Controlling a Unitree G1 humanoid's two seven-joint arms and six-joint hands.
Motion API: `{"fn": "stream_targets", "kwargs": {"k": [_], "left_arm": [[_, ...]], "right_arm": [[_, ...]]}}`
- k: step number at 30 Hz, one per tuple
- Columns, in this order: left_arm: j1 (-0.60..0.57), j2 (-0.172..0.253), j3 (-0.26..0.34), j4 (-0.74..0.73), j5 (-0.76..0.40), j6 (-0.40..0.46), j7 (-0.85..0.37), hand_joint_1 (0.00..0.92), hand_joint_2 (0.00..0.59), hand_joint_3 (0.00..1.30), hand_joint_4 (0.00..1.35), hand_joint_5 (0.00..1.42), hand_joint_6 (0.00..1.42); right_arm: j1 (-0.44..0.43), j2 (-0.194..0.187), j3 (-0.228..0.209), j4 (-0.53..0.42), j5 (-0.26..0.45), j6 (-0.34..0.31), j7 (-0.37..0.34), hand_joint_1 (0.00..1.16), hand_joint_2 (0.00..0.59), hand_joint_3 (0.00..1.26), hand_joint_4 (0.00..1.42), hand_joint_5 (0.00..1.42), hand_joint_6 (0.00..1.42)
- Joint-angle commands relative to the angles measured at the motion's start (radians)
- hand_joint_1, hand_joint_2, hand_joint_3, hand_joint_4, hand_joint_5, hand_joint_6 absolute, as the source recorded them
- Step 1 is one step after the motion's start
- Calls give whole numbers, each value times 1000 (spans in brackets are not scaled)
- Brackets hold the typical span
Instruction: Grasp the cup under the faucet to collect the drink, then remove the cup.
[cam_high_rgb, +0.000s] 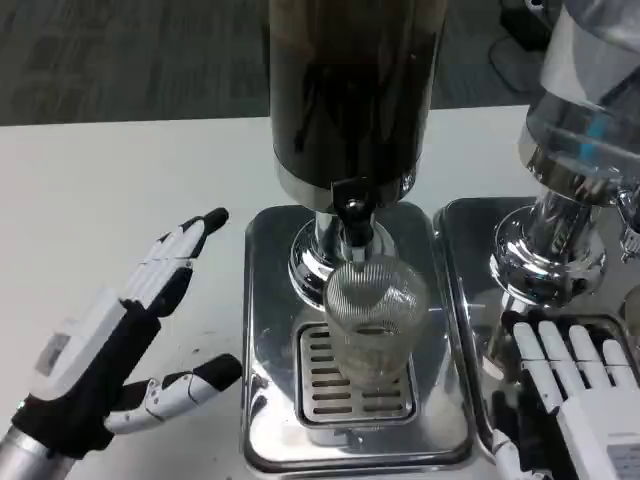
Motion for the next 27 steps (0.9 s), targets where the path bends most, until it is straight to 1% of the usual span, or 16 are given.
{"fn": "stream_targets", "kwargs": {"k": [1,3,6,8,14,20,24,26,27], "left_arm": [[-51,-22,-25,-14,-250,-64,-156,0,176,0,0,0,0],[-68,-32,-53,-40,-403,-64,-260,0,182,19,0,23,0],[-84,-44,-69,-95,-550,-39,-398,0,182,49,0,57,0],[-90,-62,-63,-117,-611,-22,-475,0,182,52,0,60,0],[-63,-106,-31,-191,-696,-5,-626,0,184,70,0,82,13],[-44,-132,-16,-266,-755,28,-746,0,186,111,0,133,65],[-35,-153,-3,-303,-785,65,-821,0,187,125,0,164,86],[-48,-163,-2,-306,-805,111,-871,0,188,150,0,171,102],[-62,-166,0,-300,-814,135,-898,0,189,154,0,168,89]], "right_arm": [[-16,11,-8,14,15,9,17,14,526,0,0,0,0],[-27,9,-7,18,13,5,15,13,526,0,0,0,0],[-41,11,-7,24,14,4,12,12,526,0,0,0,0],[-53,14,-6,27,17,4,14,11,526,0,0,0,0],[-67,20,-6,33,17,7,12,9,526,0,0,0,0],[-78,26,-6,46,24,4,12,9,526,0,0,0,0],[-84,31,-7,51,30,5,13,9,526,0,0,0,0],[-85,33,-7,52,30,7,12,9,526,0,0,0,0],[-85,35,-7,53,30,9,9,9,526,0,0,0,0]]}}
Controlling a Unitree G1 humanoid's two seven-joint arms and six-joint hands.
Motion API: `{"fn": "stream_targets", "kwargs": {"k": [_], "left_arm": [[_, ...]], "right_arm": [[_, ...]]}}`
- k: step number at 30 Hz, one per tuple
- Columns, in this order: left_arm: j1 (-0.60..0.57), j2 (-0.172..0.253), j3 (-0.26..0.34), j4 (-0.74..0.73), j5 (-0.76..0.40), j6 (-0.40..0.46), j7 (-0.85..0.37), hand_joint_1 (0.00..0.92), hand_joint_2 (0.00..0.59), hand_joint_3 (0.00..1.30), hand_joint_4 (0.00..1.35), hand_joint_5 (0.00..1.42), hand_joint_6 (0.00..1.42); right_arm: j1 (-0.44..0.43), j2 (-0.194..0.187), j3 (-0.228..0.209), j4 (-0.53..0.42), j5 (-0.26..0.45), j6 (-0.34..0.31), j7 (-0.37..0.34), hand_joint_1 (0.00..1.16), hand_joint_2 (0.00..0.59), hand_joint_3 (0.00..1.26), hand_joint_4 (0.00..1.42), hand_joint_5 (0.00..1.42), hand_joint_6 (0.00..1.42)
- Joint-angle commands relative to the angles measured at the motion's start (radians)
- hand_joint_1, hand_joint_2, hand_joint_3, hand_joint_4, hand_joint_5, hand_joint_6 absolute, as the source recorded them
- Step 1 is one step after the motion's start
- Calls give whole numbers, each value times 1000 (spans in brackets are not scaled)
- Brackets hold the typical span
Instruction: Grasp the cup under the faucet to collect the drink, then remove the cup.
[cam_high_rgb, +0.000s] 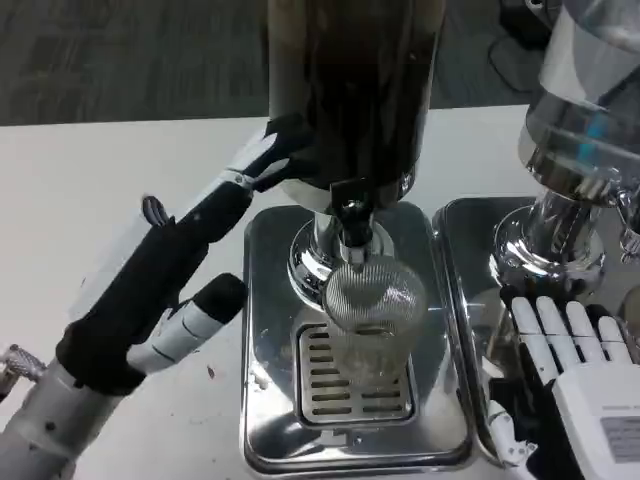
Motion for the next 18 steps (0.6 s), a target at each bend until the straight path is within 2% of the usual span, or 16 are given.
{"fn": "stream_targets", "kwargs": {"k": [1,7,12,18], "left_arm": [[-33,-12,14,4,-38,97,-103,0,185,143,0,153,77],[-128,-57,59,35,-90,209,-256,0,184,115,0,119,31],[-119,-96,76,5,-114,254,-345,0,184,115,0,118,27],[-96,-114,93,-35,-126,296,-426,0,185,132,0,151,62]], "right_arm": [[-3,6,-3,13,8,5,-1,9,526,0,0,0,0],[-3,21,4,12,0,18,-3,9,526,0,0,0,0],[3,25,8,10,-4,22,-5,9,526,0,0,0,0],[-1,26,15,10,-2,22,-1,9,526,0,0,0,0]]}}
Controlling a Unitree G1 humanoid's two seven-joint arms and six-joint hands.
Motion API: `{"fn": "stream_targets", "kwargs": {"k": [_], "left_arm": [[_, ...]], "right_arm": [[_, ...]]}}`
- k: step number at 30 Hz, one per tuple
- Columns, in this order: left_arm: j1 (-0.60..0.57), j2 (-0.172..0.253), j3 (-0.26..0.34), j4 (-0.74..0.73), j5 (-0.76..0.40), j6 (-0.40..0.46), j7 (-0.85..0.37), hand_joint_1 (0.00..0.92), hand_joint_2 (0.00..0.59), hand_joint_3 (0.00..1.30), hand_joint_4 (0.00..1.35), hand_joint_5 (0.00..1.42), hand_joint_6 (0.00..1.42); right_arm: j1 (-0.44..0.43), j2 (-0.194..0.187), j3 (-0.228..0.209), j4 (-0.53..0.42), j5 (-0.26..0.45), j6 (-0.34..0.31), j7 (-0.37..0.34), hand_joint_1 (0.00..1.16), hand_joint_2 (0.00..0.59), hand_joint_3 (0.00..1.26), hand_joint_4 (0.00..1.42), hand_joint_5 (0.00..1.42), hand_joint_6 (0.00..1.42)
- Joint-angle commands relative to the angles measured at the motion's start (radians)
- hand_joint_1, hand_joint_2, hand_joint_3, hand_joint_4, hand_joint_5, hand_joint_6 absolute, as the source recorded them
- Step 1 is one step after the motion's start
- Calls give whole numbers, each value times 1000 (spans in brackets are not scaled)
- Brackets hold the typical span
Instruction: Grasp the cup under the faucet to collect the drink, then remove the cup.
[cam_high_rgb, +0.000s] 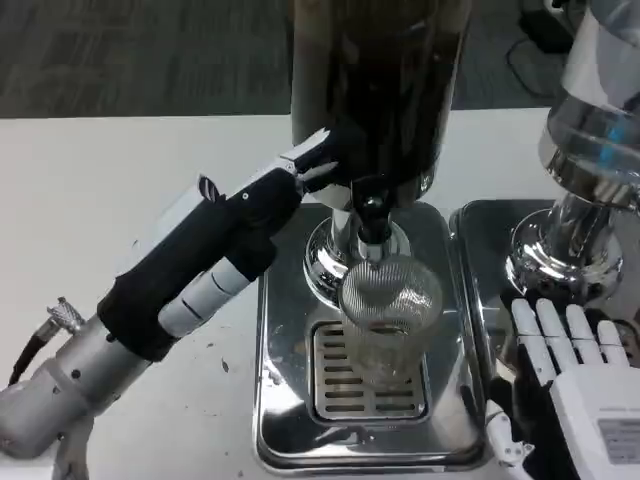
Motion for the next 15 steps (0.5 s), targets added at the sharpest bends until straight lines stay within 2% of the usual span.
{"fn": "stream_targets", "kwargs": {"k": [1,10,15], "left_arm": [[7,-20,6,-45,-1,36,-66,0,185,133,0,151,63],[-20,-46,22,-38,24,77,-134,0,181,148,0,156,78],[-31,-13,14,-69,61,64,-166,0,182,155,0,156,79]], "right_arm": [[-1,4,3,4,0,4,-3,9,526,0,0,0,0],[0,14,11,13,0,8,-3,9,526,0,0,0,0],[-10,15,13,17,2,6,-4,9,526,0,0,0,0]]}}
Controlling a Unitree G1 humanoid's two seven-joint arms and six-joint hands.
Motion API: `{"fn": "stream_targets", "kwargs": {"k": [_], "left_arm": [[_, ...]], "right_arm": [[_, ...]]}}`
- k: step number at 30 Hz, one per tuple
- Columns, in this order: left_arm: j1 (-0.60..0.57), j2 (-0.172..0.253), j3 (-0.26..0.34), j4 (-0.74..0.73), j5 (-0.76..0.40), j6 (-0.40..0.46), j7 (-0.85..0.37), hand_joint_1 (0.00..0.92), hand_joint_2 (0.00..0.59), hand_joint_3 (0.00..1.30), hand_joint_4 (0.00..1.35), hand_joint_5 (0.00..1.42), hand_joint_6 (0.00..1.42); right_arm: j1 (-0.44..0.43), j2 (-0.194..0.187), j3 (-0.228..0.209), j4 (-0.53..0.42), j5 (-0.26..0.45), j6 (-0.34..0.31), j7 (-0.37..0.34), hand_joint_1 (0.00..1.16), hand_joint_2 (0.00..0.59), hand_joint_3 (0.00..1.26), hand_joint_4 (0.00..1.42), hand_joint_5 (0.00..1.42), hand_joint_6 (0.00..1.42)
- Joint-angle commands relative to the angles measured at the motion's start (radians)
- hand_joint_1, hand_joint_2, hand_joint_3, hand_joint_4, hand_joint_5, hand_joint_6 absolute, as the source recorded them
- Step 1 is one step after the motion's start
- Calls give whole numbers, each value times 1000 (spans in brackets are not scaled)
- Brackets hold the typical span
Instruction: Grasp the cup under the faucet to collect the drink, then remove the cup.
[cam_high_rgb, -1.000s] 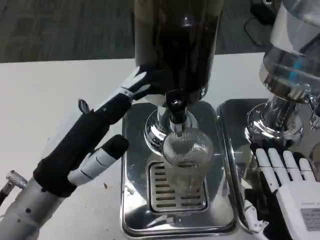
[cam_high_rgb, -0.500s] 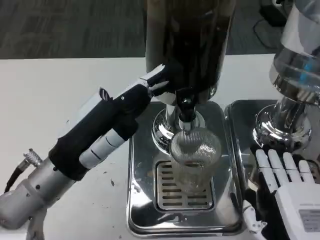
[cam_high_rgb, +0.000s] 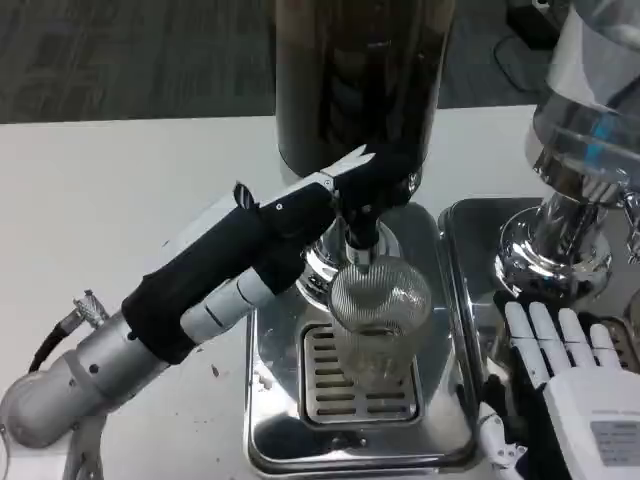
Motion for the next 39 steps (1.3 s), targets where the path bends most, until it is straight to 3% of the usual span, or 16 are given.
{"fn": "stream_targets", "kwargs": {"k": [1,10,14,20,30,34,39], "left_arm": [[-22,32,-12,-32,43,-16,-60,0,183,162,0,163,81],[-49,100,-25,-32,109,-98,-77,0,187,165,0,167,83],[-72,136,-29,-32,215,-230,-44,0,198,165,0,167,78],[-92,179,-55,-2,333,-330,22,0,204,166,0,167,74],[-97,213,-107,20,377,-364,127,0,209,175,0,157,59],[-94,224,-128,13,380,-363,153,0,212,175,0,156,58],[-89,231,-141,12,382,-364,176,0,215,175,0,156,57]], "right_arm": [[-12,2,-1,10,3,4,-2,9,526,0,0,0,0],[-10,7,-7,9,9,14,-4,9,526,0,0,0,0],[-17,11,0,16,5,19,-7,9,526,0,0,0,0],[-28,15,0,20,2,27,-8,9,526,0,0,0,0],[-14,10,-11,7,10,34,-5,9,526,0,0,0,0],[2,19,-26,-2,49,26,-15,9,526,0,0,0,0],[10,40,-50,-30,171,-21,2,25,502,5,0,0,0]]}}
